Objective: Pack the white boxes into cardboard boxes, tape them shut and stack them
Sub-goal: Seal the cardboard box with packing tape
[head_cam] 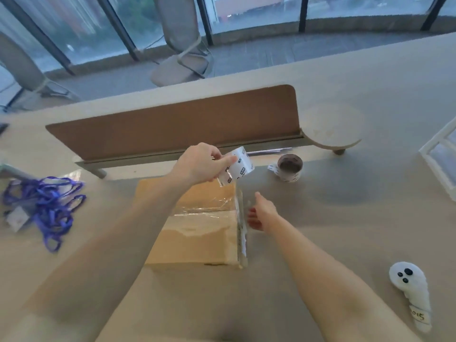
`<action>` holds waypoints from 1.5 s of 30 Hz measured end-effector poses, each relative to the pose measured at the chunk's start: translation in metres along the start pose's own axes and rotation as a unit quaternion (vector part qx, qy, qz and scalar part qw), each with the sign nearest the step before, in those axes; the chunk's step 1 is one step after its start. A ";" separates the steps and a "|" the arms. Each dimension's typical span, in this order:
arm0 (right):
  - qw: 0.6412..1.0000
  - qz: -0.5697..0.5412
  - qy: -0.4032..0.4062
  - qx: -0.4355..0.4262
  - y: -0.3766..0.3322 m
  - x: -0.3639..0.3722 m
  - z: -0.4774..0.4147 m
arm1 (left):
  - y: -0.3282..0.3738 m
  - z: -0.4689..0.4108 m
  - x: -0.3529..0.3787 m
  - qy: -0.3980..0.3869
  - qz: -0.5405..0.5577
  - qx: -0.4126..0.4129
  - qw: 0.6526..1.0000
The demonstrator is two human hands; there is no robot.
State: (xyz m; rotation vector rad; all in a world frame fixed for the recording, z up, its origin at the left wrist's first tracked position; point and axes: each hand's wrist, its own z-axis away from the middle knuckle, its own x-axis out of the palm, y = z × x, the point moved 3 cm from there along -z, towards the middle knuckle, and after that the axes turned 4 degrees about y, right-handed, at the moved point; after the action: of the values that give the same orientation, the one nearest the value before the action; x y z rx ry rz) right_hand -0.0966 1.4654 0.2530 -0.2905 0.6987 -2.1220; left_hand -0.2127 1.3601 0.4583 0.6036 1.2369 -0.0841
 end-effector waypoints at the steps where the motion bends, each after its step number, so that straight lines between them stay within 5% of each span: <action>1: 0.999 -0.020 -0.020 0.032 0.000 0.007 0.001 | -0.010 0.007 -0.007 0.007 -0.001 -0.011 1.000; 5: 0.998 -0.049 0.006 0.023 -0.001 0.024 -0.001 | -0.049 0.029 -0.027 0.027 0.028 -0.054 0.998; 13: 0.976 0.122 0.154 -0.091 0.005 0.036 -0.013 | -0.101 0.051 -0.035 0.046 0.112 -0.096 0.988; 21: 0.953 0.192 0.211 -0.098 0.001 0.039 -0.008 | -0.145 0.058 -0.036 0.028 0.197 -0.098 0.975; 32: 0.922 0.309 0.209 -0.101 -0.012 0.052 0.005 | -0.184 0.072 -0.047 0.041 0.256 -0.076 0.963; 37: 0.868 0.412 0.256 -0.110 -0.012 0.048 0.019 | -0.196 0.074 -0.050 0.055 0.280 -0.067 0.956; 42: 0.916 0.278 0.256 -0.136 -0.026 0.047 0.050 | -0.206 0.070 -0.056 0.046 0.305 -0.058 0.950; 45: 0.908 0.337 0.192 -0.159 -0.027 0.074 0.074 | -0.207 0.065 -0.055 0.046 0.324 -0.052 0.943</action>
State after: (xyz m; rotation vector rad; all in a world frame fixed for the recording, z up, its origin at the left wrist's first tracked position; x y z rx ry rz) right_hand -0.1268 1.3909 0.3258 0.1929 1.1824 -1.4002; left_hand -0.2544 1.1413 0.4411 0.9009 1.0704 0.5645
